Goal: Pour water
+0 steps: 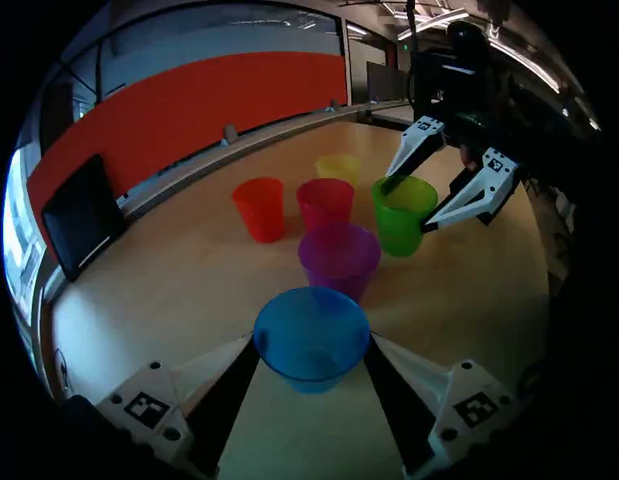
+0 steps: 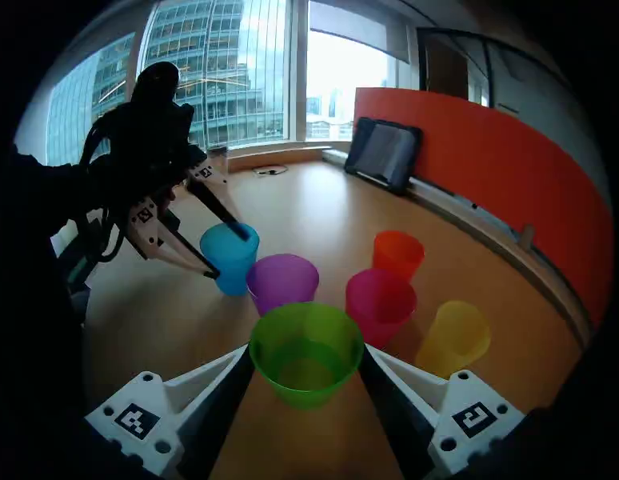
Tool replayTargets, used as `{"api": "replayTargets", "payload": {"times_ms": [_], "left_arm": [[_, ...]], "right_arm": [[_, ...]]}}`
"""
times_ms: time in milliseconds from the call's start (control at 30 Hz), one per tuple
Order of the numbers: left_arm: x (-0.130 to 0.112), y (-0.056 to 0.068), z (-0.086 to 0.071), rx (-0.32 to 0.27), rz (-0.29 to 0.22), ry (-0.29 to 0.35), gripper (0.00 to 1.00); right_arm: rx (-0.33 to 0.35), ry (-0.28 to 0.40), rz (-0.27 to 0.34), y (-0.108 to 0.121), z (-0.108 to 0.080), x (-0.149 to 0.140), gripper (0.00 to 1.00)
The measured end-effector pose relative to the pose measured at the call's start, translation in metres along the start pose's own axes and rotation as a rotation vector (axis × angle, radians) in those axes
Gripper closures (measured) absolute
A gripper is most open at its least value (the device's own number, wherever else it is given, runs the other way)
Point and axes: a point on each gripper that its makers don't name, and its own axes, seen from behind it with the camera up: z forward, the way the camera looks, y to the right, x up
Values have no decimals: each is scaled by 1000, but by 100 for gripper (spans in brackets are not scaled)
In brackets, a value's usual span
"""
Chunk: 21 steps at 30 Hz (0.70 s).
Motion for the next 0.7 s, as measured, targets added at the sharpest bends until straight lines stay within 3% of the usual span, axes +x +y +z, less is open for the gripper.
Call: {"api": "replayTargets", "payload": {"times_ms": [700], "left_arm": [[-16, 1, 3, -12, -30, -22, 12]], "right_arm": [[-5, -27, -1, -5, 12, -15, 8]]}}
